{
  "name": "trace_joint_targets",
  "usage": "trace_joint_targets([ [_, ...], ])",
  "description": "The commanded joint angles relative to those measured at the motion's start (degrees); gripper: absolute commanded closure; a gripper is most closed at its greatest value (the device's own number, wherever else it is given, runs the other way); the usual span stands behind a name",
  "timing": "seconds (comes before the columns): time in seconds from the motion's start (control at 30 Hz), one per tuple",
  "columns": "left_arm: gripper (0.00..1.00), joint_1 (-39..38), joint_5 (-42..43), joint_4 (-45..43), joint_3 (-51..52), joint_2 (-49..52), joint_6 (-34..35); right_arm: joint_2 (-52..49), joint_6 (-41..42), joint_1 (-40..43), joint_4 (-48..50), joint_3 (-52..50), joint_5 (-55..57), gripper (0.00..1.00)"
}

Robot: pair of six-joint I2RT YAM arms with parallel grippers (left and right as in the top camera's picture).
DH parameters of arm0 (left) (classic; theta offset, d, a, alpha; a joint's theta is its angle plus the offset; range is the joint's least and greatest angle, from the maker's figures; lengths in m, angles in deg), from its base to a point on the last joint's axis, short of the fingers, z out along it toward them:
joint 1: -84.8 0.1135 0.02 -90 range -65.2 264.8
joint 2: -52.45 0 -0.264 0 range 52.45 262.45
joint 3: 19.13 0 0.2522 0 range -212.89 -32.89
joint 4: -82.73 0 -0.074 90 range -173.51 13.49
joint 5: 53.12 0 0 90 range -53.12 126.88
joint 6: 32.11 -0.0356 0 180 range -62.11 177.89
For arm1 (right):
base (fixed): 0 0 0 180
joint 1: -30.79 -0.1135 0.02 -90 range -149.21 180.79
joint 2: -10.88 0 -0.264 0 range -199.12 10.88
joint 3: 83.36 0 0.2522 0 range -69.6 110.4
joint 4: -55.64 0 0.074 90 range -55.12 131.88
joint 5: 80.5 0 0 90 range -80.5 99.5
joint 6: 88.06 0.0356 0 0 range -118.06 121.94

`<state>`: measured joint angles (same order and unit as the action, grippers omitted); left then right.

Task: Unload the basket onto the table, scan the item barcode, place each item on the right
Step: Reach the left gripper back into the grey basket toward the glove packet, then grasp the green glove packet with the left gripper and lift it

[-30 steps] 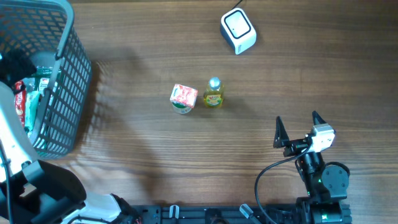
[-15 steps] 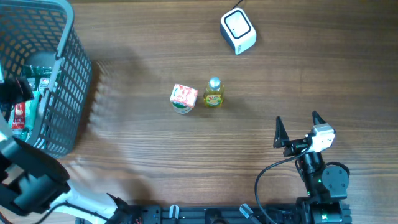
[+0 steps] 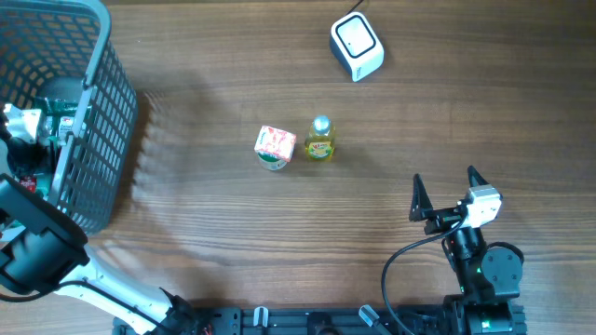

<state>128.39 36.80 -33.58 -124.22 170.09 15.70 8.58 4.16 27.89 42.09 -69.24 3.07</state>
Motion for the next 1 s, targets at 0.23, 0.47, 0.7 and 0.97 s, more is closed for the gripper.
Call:
trace_joint_targets([
  [0.23,0.11,0.39,6.05,1.38,0.37,4.70,-2.58,0.20,-0.66,0.24,0.22,-0.07,-0.87,0.00],
  [0.47,0.30,-0.70,5.90,0.68,0.37,4.50,-2.38,0.20,-0.66,0.24,0.22,-0.07,-0.85,0.00],
  [0.7,0.42,-0.85,7.34,0.31,0.39,5.07,-2.36,0.20,-0.68,0.24,0.22,-0.07,-0.87,0.00],
  [0.97,0.92,-0.96,9.05,0.02,1.07,4.79,-2.38,0.20,-0.68,0.24,0.22,-0.07,-0.85,0.00],
])
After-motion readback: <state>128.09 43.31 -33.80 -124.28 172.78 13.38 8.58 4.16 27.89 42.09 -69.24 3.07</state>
